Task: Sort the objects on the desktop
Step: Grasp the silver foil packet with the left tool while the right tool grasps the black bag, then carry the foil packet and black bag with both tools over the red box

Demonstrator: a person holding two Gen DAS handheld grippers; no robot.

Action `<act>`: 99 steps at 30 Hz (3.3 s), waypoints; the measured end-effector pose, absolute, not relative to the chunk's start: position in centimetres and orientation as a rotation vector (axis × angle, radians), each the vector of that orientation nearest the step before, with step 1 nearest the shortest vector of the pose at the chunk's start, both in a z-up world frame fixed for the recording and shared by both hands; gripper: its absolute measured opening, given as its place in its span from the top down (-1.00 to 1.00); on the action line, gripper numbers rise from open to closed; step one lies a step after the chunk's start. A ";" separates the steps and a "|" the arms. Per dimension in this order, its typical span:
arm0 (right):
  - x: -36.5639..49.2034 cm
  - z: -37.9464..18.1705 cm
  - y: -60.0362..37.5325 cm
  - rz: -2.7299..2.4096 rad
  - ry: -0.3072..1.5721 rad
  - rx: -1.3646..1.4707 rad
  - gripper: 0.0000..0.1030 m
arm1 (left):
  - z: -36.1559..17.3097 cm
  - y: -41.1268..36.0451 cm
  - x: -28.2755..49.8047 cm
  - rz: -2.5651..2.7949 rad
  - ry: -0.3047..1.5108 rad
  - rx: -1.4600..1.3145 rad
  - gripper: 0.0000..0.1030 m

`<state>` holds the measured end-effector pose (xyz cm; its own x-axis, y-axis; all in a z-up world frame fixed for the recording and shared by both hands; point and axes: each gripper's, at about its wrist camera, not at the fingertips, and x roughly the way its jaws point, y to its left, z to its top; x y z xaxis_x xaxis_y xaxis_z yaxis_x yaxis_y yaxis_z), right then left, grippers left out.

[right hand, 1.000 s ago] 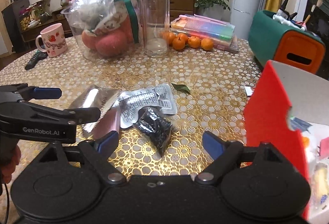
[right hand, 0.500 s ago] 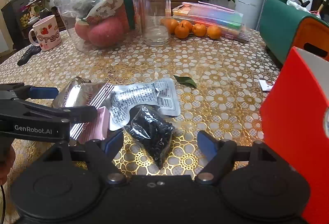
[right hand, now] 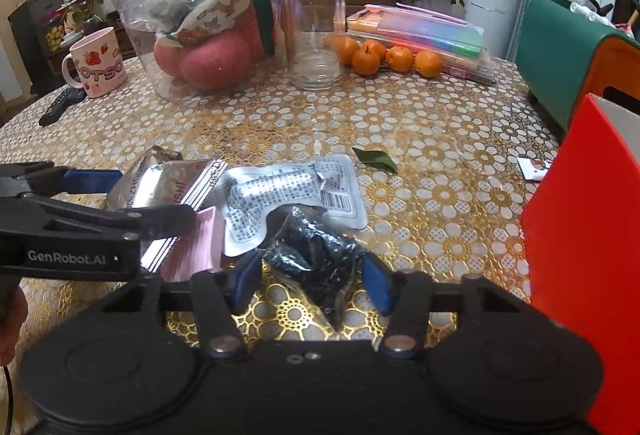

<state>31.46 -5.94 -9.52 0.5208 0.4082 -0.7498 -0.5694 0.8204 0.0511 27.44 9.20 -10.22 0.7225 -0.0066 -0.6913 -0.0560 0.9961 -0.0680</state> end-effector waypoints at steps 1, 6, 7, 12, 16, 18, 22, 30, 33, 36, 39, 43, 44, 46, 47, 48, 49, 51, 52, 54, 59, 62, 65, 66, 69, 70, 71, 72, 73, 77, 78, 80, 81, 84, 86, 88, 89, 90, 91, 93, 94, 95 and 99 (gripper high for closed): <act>31.3 -9.5 -5.9 0.592 0.835 -0.214 0.05 | -10.1 9.1 27.3 0.027 0.761 -0.083 -0.55; 30.8 -9.3 -6.0 0.581 0.824 -0.234 0.21 | -10.0 9.2 26.9 0.032 0.765 -0.099 -0.32; 30.7 -9.2 -6.0 0.576 0.823 -0.232 0.23 | -10.0 9.3 26.9 0.034 0.766 -0.099 -0.27; 30.5 -8.8 -6.6 0.563 0.821 -0.217 0.29 | -9.9 9.2 26.4 0.047 0.765 -0.091 -0.14; 29.8 -8.5 -7.3 0.557 0.823 -0.199 0.30 | -9.8 9.2 25.8 0.054 0.764 -0.101 -0.08; 29.3 -8.3 -7.7 0.556 0.824 -0.194 0.30 | -9.7 9.1 25.4 0.054 0.766 -0.105 -0.08; 28.3 -7.8 -8.3 0.553 0.825 -0.187 0.31 | -9.4 9.1 24.3 0.060 0.769 -0.128 -0.07; 26.3 -6.2 -9.6 0.556 0.818 -0.155 0.31 | -7.7 7.9 21.7 0.041 0.760 -0.131 -0.07; 25.4 -5.4 -10.1 0.560 0.810 -0.146 0.31 | -6.9 7.4 20.6 0.037 0.760 -0.129 -0.07; 24.5 -4.6 -10.8 0.564 0.808 -0.134 0.31 | -6.1 6.8 19.4 0.031 0.759 -0.127 -0.07; 23.7 -3.9 -11.5 0.568 0.811 -0.121 0.31 | -5.3 6.2 18.3 0.025 0.755 -0.120 -0.07; 22.3 -2.6 -12.5 0.568 0.798 -0.110 0.31 | -3.9 4.9 16.6 0.006 0.748 -0.115 -0.07; 21.9 -2.3 -12.9 0.571 0.794 -0.103 0.31 | -3.6 4.6 16.3 -0.001 0.747 -0.114 -0.07; 21.1 -1.6 -13.6 0.575 0.789 -0.094 0.31 | -3.0 3.9 15.6 -0.014 0.745 -0.109 -0.07; 20.6 -1.3 -13.9 0.575 0.786 -0.094 0.31 | -2.6 3.5 15.2 -0.023 0.745 -0.107 -0.07; 20.3 -1.0 -14.2 0.574 0.784 -0.094 0.31 | -2.4 3.1 15.0 -0.030 0.744 -0.106 -0.07; 19.8 -0.6 -14.6 0.574 0.781 -0.093 0.31 | -2.0 2.6 14.6 -0.040 0.742 -0.103 -0.07; 19.1 0.0 -15.4 0.573 0.773 -0.090 0.31 | -1.5 1.7 14.1 -0.054 0.736 -0.097 -0.07; 18.8 0.3 -15.9 0.570 0.766 -0.088 0.31 | -1.2 1.1 13.8 -0.062 0.734 -0.094 -0.07; 18.1 0.9 -16.9 0.564 0.755 -0.078 0.31 | -0.7 0.0 13.5 -0.080 0.729 -0.088 -0.07; 16.9 2.3 -19.7 0.543 0.736 -0.058 0.31 | 1.1 -2.7 12.8 -0.132 0.704 -0.067 -0.07; 16.3 3.1 -21.5 0.534 0.721 -0.051 0.31 | 2.0 -4.3 12.7 -0.166 0.697 -0.058 -0.07; 15.8 3.9 -23.4 0.517 0.705 -0.039 0.31 | 2.8 -6.1 12.7 -0.201 0.693 -0.049 -0.07; 15.7 4.2 -24.0 0.511 0.700 -0.035 0.31 | 3.0 -6.8 12.7 -0.213 0.690 -0.041 -0.07; 15.7 4.9 -26.0 0.487 0.686 -0.024 0.31 | 3.6 -8.6 12.9 -0.247 0.683 -0.019 -0.08; 15.7 5.1 -26.6 0.479 0.681 -0.023 0.31 | 3.9 -9.3 13.0 -0.261 0.680 -0.011 -0.07; 15.7 5.3 -27.2 0.468 0.676 -0.020 0.31 | 4.0 -9.9 13.1 -0.271 0.678 -0.004 -0.08; 15.8 5.5 -27.8 0.460 0.670 -0.017 0.31 | 4.1 -10.5 13.3 -0.280 0.677 0.003 -0.08; 15.9 5.5 -28.4 0.453 0.666 -0.016 0.31 | 4.2 -11.1 13.4 -0.289 0.676 0.009 -0.08; 16.5 5.8 -30.6 0.412 0.651 -0.010 0.30 | 4.4 -13.5 14.3 -0.326 0.677 0.029 -0.08; 16.7 5.8 -31.2 0.403 0.649 -0.009 0.30 | 4.3 -14.1 14.5 -0.335 0.677 0.034 -0.08; 17.0 5.8 -32.2 0.386 0.645 -0.007 0.30 | 4.2 -15.3 15.2 -0.351 0.678 0.045 -0.08; 17.1 5.8 -32.8 0.378 0.644 -0.007 0.30 | 4.1 -15.9 15.6 -0.360 0.678 0.050 -0.08; 17.9 5.8 -34.1 0.355 0.638 -0.001 0.30 | 3.9 -17.5 16.7 -0.382 0.681 0.065 -0.08; 18.7 5.7 -34.9 0.343 0.634 0.001 0.30 | 3.8 -18.4 17.4 -0.392 0.678 0.077 -0.08; 19.5 5.6 -35.5 0.331 0.632 0.002 0.30 | 3.8 -19.2 18.3 -0.399 0.675 0.087 -0.08; 19.8 5.5 -35.9 0.325 0.630 0.004 0.30 | 3.9 -19.5 18.8 -0.401 0.673 0.094 -0.08; 20.2 5.4 -36.1 0.321 0.629 0.005 0.30 | 3.9 -19.8 19.3 -0.400 0.668 0.100 -0.08; 20.7 5.4 -36.3 0.315 0.627 0.005 0.30 | 4.0 -20.1 19.9 -0.399 0.664 0.105 -0.08; 21.8 5.3 -36.6 0.307 0.626 0.006 0.30 | 4.1 -20.6 21.1 -0.398 0.663 0.110 -0.08; 22.4 5.1 -36.7 0.305 0.629 0.006 0.30 | 4.2 -20.8 21.8 -0.397 0.666 0.108 -0.08; 23.0 5.0 -36.8 0.306 0.631 0.006 0.30 | 4.2 -20.9 22.4 -0.394 0.669 0.106 -0.08; 25.1 4.3 -37.1 0.290 0.639 0.003 0.30 | 4.1 -21.7 25.2 -0.384 0.680 0.115 -0.08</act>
